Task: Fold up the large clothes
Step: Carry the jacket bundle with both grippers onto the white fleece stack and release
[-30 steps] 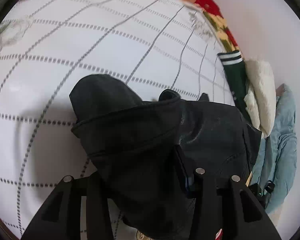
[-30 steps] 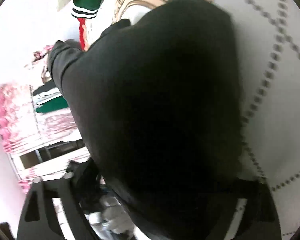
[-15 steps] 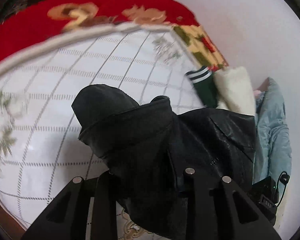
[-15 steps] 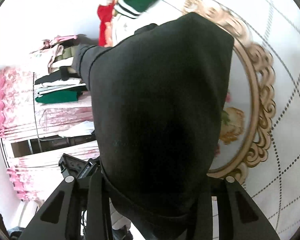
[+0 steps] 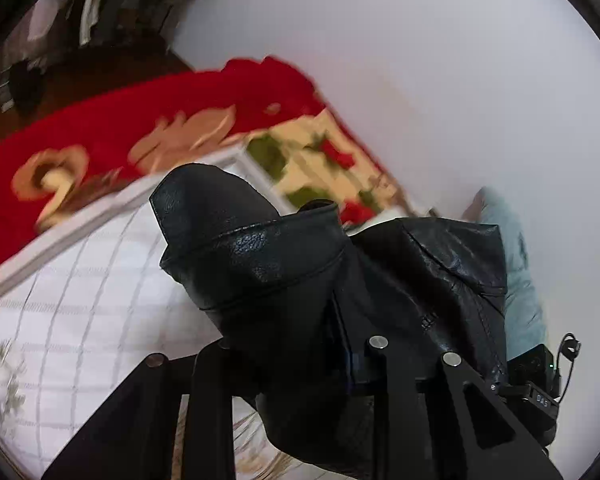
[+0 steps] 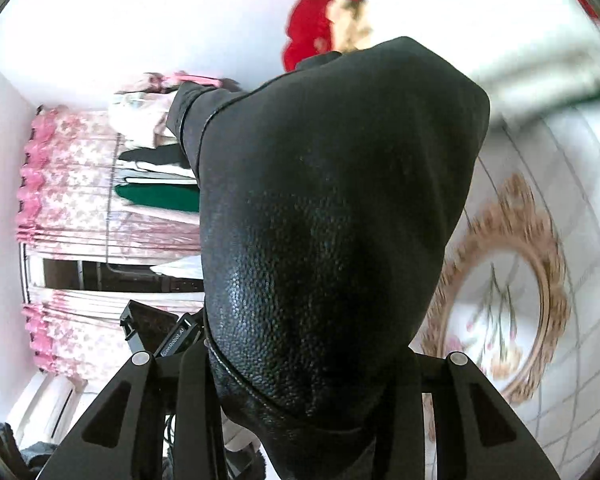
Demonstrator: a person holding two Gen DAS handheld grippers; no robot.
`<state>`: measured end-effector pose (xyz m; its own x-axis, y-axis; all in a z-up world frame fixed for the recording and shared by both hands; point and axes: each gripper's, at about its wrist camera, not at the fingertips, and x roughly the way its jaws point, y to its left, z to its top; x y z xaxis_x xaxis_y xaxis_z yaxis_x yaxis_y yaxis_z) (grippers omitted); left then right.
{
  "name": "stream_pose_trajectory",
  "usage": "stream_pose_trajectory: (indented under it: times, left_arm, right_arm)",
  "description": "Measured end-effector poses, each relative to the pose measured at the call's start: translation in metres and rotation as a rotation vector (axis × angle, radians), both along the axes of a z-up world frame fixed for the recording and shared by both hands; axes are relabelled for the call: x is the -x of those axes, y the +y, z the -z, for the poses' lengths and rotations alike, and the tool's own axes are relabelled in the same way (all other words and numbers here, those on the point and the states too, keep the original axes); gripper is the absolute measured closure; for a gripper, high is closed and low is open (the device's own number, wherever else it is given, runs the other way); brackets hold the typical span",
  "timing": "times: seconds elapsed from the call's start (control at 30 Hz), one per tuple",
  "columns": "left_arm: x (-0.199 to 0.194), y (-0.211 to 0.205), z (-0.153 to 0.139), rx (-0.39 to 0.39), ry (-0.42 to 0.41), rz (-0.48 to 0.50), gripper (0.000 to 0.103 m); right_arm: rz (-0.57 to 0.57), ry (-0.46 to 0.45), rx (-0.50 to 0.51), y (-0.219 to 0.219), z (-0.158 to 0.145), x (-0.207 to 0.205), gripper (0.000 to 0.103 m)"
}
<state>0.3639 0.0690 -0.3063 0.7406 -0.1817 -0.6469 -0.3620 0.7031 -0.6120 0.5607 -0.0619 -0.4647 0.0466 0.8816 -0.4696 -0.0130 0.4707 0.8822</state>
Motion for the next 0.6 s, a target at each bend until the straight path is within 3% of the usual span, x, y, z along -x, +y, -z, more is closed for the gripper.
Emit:
stream_pose_trajectory:
  times: [0.13, 0.27, 0.37, 0.5, 0.57, 0.6]
  left_arm:
    - [-0.069, -0.010, -0.030, -0.006, -0.073, -0.010, 0.080]
    - [-0.137, -0.031, -0.027, -0.014, -0.109, 0.011, 0.080]
    - [-0.191, -0.057, 0.006, -0.020, -0.093, 0.045, 0.080]
    - [-0.248, -0.099, 0.086, -0.049, 0.018, 0.116, 0.080]
    - [-0.260, -0.112, 0.114, -0.092, 0.069, 0.146, 0.080]
    - [-0.262, -0.117, 0.123, -0.127, 0.086, 0.160, 0.076]
  right_arm:
    - [-0.013, -0.036, -0.036, -0.002, -0.032, -0.086, 0.065]
    - [-0.021, -0.053, -0.044, -0.022, -0.034, -0.178, 0.065]
    - [-0.016, -0.028, -0.015, -0.062, -0.025, -0.260, 0.065]
    - [-0.008, 0.070, 0.103, -0.112, 0.051, -0.344, 0.062]
    - [0.013, 0.146, 0.135, -0.132, 0.086, -0.367, 0.056]
    - [0.012, 0.142, 0.140, -0.138, 0.096, -0.370, 0.053]
